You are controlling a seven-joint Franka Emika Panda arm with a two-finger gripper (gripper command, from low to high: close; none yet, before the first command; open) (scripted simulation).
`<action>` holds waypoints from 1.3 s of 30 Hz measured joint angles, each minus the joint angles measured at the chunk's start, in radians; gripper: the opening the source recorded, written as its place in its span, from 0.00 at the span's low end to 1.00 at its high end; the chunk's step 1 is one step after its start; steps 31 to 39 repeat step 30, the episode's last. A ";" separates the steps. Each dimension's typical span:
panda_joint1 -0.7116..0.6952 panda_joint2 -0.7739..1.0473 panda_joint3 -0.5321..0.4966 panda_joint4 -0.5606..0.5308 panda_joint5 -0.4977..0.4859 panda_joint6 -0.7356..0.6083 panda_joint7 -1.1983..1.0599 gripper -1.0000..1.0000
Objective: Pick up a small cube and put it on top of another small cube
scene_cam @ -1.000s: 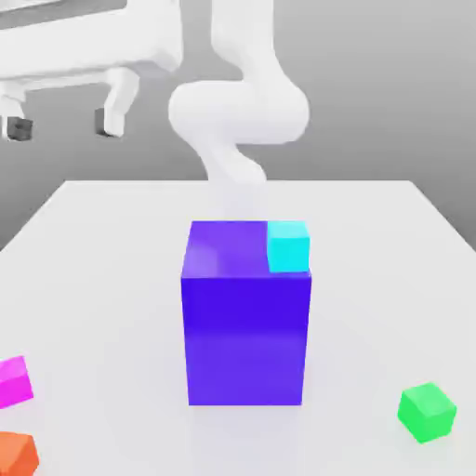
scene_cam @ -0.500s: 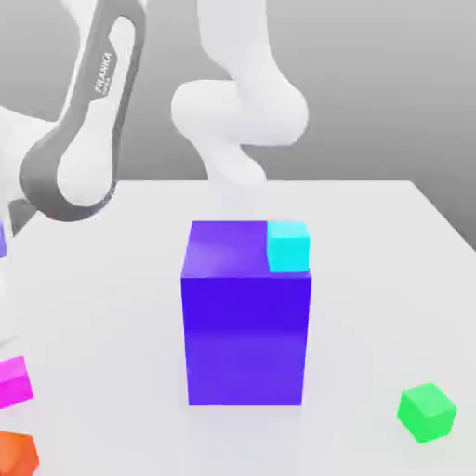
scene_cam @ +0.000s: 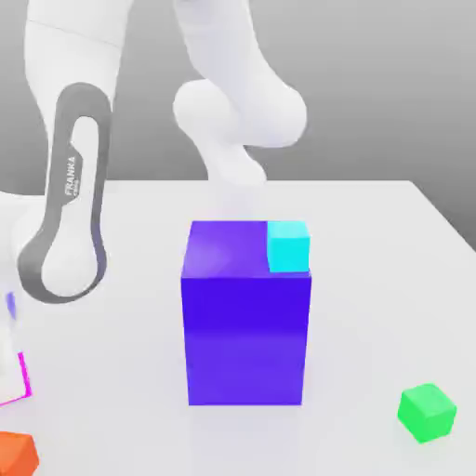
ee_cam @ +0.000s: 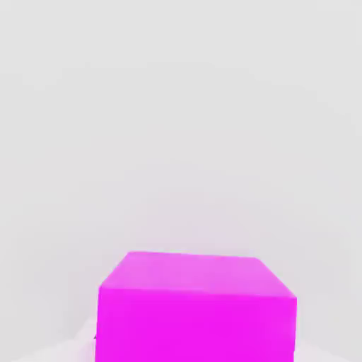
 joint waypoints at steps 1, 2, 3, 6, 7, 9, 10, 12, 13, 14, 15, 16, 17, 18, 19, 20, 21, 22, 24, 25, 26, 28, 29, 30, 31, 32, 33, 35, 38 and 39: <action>0.013 -0.035 -0.018 -0.009 -0.025 -0.026 0.019 0.00; 0.030 -0.065 -0.025 -0.016 -0.049 -0.048 0.036 0.00; 0.064 -0.081 -0.008 -0.018 -0.066 -0.060 0.046 0.00; 0.167 -0.109 0.063 -0.024 -0.108 -0.081 0.070 0.00; 0.198 -0.117 0.086 -0.026 -0.121 -0.085 0.077 0.00; 0.258 -0.133 0.131 -0.032 -0.144 -0.094 0.090 0.00; 0.288 -0.141 0.153 -0.035 -0.156 -0.097 0.096 0.00; 0.345 -0.158 0.198 -0.043 -0.179 -0.104 0.109 0.00; 0.373 -0.167 0.220 -0.047 -0.191 -0.107 0.116 0.00; 0.401 -0.175 0.243 -0.052 -0.202 -0.110 0.122 0.00; 0.429 -0.185 0.266 -0.058 -0.214 -0.113 0.129 0.00; 0.455 -0.194 0.289 -0.064 -0.225 -0.115 0.136 0.00; 0.483 -0.204 0.313 -0.070 -0.237 -0.118 0.142 0.00; 0.510 -0.214 0.338 -0.076 -0.248 -0.120 0.149 0.00; 0.538 -0.225 0.362 -0.083 -0.259 -0.123 0.155 0.00; 0.566 -0.230 0.387 -0.087 -0.271 -0.123 0.162 0.00; 0.594 -0.226 0.412 -0.085 -0.286 -0.119 0.172 0.00; 0.624 -0.212 0.434 -0.080 -0.305 -0.110 0.184 0.00; 0.698 -0.143 0.461 -0.055 -0.363 -0.068 0.220 0.00; 0.741 -0.095 0.464 -0.036 -0.399 -0.039 0.242 1.00; 0.741 -0.095 0.464 -0.036 -0.399 -0.039 0.242 1.00; 0.741 -0.095 0.464 -0.036 -0.399 -0.039 0.242 1.00; 0.741 -0.095 0.464 -0.036 -0.399 -0.039 0.242 1.00; 0.741 -0.095 0.464 -0.036 -0.399 -0.039 0.242 1.00; 0.741 -0.095 0.464 -0.036 -0.399 -0.039 0.242 1.00; 0.741 -0.095 0.464 -0.036 -0.399 -0.039 0.242 1.00; 0.741 -0.095 0.464 -0.036 -0.399 -0.039 0.242 1.00; 0.741 -0.095 0.464 -0.036 -0.399 -0.039 0.242 1.00; 0.741 -0.095 0.464 -0.036 -0.399 -0.039 0.242 1.00; 0.741 -0.095 0.464 -0.036 -0.399 -0.039 0.242 1.00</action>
